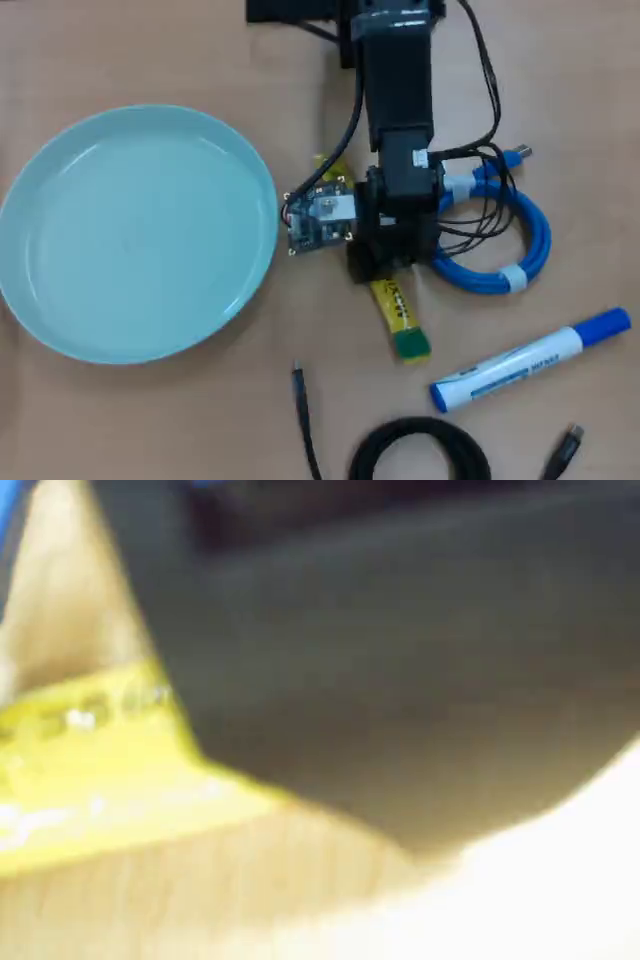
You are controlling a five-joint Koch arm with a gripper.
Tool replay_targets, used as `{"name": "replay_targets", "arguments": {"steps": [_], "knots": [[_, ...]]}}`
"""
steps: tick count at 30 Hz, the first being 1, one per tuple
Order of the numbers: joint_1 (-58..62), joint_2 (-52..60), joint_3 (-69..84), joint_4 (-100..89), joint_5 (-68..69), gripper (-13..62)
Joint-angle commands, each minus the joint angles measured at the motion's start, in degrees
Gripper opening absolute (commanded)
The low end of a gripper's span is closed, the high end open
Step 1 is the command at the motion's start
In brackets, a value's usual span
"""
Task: Pick up the yellow coffee stick, then put it in the green bowl
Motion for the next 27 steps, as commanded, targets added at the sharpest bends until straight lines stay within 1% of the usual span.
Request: {"name": "replay_targets", "arguments": {"steps": [1,4,7,8,10,14,15,17,22,27], "knots": [[0.9,0.5,-1.8,3.7,0.0,23.5],[1.4,0.5,-2.1,7.4,0.6,26.9],[1.4,0.5,-1.8,9.9,2.1,26.5],[1.4,0.4,-1.8,10.5,2.7,25.1],[1.4,0.5,-1.8,11.3,3.7,17.9],[1.5,0.4,-1.9,13.4,3.1,-7.2],[1.6,0.4,-1.9,14.0,2.9,-9.4],[1.6,0.4,-1.8,14.2,3.0,-6.4],[1.0,1.1,-2.5,16.3,3.3,-6.4],[1.4,1.2,-5.4,24.2,2.9,-6.4]]}}
